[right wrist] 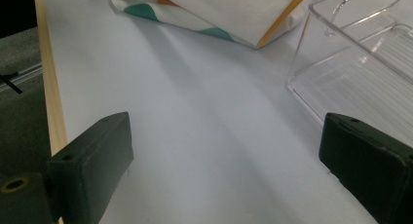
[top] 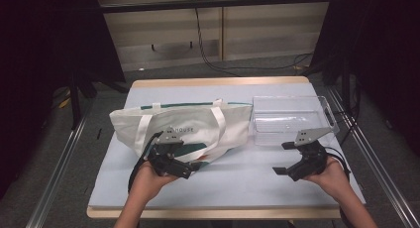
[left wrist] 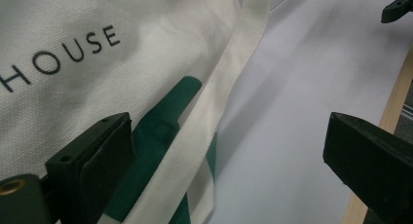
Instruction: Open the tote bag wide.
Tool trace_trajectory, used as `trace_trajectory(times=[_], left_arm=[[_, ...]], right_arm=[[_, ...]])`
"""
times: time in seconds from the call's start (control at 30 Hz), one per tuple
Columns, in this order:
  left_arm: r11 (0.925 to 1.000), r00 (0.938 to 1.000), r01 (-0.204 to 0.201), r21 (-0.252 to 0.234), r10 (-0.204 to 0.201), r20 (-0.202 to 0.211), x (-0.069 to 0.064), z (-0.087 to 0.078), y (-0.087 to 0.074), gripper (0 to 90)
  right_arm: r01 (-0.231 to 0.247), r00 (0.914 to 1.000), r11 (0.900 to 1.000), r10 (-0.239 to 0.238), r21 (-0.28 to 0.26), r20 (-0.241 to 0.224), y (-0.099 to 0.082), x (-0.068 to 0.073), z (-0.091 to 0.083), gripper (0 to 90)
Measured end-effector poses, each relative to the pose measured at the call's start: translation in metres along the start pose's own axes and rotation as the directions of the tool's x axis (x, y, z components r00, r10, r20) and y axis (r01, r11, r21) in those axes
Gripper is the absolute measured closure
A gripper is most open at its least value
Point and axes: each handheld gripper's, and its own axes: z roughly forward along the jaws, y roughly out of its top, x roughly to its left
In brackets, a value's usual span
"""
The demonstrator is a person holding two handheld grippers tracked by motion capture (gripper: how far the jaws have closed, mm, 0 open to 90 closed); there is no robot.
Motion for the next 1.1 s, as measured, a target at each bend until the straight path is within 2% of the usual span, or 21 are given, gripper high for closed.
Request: trace_trajectory(times=[0.13, 0.23, 0.4, 0.7, 0.77, 0.83, 0.87, 1.03, 1.07, 1.1], left_arm=[[0.9999, 0.9999, 0.008, 0.009, -0.008, -0.014, 0.005, -0.003, 0.000, 4.6], [0.9998, 0.9998, 0.018, 0.001, -0.018, -0.007, 0.007, -0.003, 0.000, 4.9], [0.9998, 0.9998, 0.019, -0.007, -0.019, -0.011, 0.011, -0.005, 0.004, 5.0], [0.9997, 0.9995, 0.006, 0.024, -0.005, -0.031, 0.017, -0.013, 0.014, 5.1], [0.9997, 0.9994, -0.006, 0.022, 0.007, -0.033, 0.018, -0.016, 0.017, 5.2], [0.9999, 0.9993, 0.005, 0.013, -0.004, -0.038, 0.018, -0.017, 0.019, 5.2], [0.9996, 0.9992, -0.008, 0.025, 0.009, -0.040, 0.019, -0.019, 0.021, 5.3], [0.9999, 0.9991, -0.002, 0.012, 0.003, -0.041, 0.019, -0.022, 0.027, 5.5], [0.9994, 0.9991, -0.018, 0.030, 0.019, -0.039, 0.020, -0.024, 0.028, 5.5], [0.9994, 0.9991, -0.018, 0.030, 0.019, -0.039, 0.020, -0.024, 0.028, 5.6]], right_arm=[[0.011, 0.9999, 0.9999, -0.011, 0.008, -0.007, 0.007, 0.003, 0.004, 4.8], [0.008, 0.9997, 1.0000, -0.008, -0.002, -0.021, 0.011, 0.003, 0.007, 5.3], [0.014, 0.9994, 0.9998, -0.015, -0.012, -0.031, 0.027, 0.004, 0.011, 5.4], [0.012, 0.9986, 0.9999, -0.012, -0.009, -0.051, 0.049, 0.006, 0.019, 6.9], [0.022, 0.9980, 0.9997, -0.022, -0.004, -0.059, 0.053, 0.007, 0.022, 7.8], [0.031, 0.9979, 0.9995, -0.030, -0.001, -0.058, 0.058, 0.009, 0.024, 7.9], [0.037, 0.9973, 0.9993, -0.037, 0.001, -0.064, 0.060, 0.011, 0.025, 8.5], [0.077, 0.9932, 0.9969, -0.076, 0.016, -0.088, 0.073, 0.019, 0.035, 10.5], [0.082, 0.9921, 0.9965, -0.080, 0.014, -0.096, 0.075, 0.020, 0.037, 11.4], [0.082, 0.9921, 0.9965, -0.080, 0.014, -0.096, 0.075, 0.020, 0.037, 11.4]])
